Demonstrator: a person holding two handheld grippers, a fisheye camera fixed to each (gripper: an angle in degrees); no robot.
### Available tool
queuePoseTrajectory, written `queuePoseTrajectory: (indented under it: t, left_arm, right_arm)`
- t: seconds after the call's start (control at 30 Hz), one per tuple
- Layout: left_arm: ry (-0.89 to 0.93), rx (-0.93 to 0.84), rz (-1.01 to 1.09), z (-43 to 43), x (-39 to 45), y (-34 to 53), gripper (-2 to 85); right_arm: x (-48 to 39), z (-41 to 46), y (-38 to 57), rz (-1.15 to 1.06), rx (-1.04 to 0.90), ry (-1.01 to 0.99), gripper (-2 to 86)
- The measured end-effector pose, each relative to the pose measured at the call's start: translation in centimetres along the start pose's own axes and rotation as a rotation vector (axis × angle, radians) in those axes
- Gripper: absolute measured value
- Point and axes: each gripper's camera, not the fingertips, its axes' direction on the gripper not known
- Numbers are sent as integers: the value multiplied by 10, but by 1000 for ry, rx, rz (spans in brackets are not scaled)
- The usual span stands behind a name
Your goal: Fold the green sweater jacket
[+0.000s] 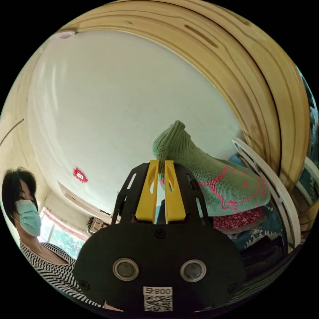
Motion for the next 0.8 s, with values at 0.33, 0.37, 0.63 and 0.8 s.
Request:
queuePoseTrajectory:
  t: [0.33,0.37,0.63,0.8]
  left_arm:
    - [36,254,-11,-156,-55,131,1]
    - [37,292,-12,-179,-64,149,2]
    - [7,544,-60,-343,-148,302,2]
    - [111,637,-96,-435,-215,404,5]
  right_arm:
    - [-271,-16,-41,-351,42,-242,22]
    - [-306,-16,-40,-386,46,-313,21]
    - [-548,21,26,-583,-15,-595,18]
    - [-662,105,119,-589,-159,-681,18]
